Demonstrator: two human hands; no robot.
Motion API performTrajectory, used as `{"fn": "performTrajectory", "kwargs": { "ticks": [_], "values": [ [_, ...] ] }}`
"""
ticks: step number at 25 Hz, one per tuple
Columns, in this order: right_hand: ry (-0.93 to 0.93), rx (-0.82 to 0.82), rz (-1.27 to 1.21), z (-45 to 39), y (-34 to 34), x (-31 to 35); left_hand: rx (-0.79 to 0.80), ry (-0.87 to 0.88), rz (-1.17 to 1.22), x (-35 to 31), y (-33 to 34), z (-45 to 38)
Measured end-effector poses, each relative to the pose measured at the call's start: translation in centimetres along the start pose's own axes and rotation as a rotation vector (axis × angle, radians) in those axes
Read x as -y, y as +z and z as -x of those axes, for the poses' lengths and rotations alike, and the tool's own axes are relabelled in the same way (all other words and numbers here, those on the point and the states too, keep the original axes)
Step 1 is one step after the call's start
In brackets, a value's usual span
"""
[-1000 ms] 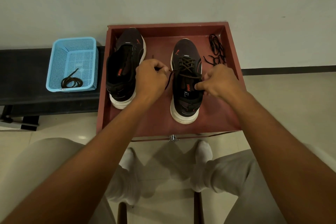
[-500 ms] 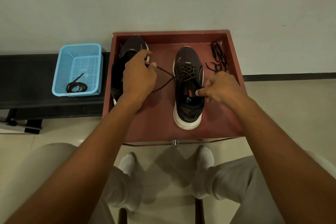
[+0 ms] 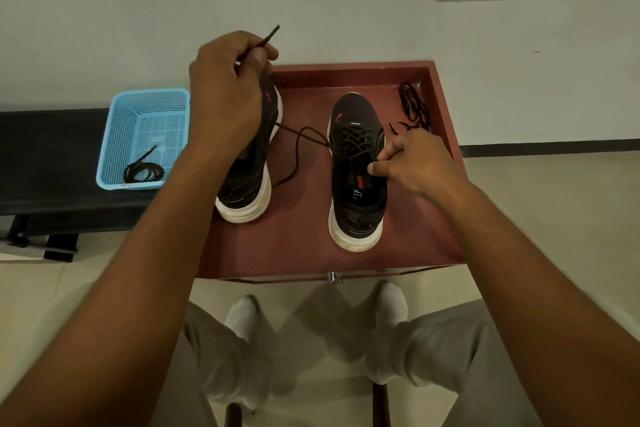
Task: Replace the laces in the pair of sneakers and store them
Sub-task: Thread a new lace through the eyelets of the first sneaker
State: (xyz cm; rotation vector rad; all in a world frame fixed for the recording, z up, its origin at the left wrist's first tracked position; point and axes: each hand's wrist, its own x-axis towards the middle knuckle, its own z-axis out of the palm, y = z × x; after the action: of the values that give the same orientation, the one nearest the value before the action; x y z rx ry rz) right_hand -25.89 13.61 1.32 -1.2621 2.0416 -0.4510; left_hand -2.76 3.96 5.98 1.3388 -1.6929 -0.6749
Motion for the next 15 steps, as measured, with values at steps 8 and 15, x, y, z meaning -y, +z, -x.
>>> {"fn": "performTrajectory", "kwargs": {
  "ticks": [8, 15],
  "values": [
    [0.063, 0.024, -0.140, -1.2, 0.2, -0.9, 0.226, 0.064, 0.038, -0.6, 3.6, 2.4],
    [0.166, 0.059, -0.376, -1.9, 0.5, -1.7, 0.369, 0.101, -0.120, 1.0, 9.8, 7.1]
  ]
}}
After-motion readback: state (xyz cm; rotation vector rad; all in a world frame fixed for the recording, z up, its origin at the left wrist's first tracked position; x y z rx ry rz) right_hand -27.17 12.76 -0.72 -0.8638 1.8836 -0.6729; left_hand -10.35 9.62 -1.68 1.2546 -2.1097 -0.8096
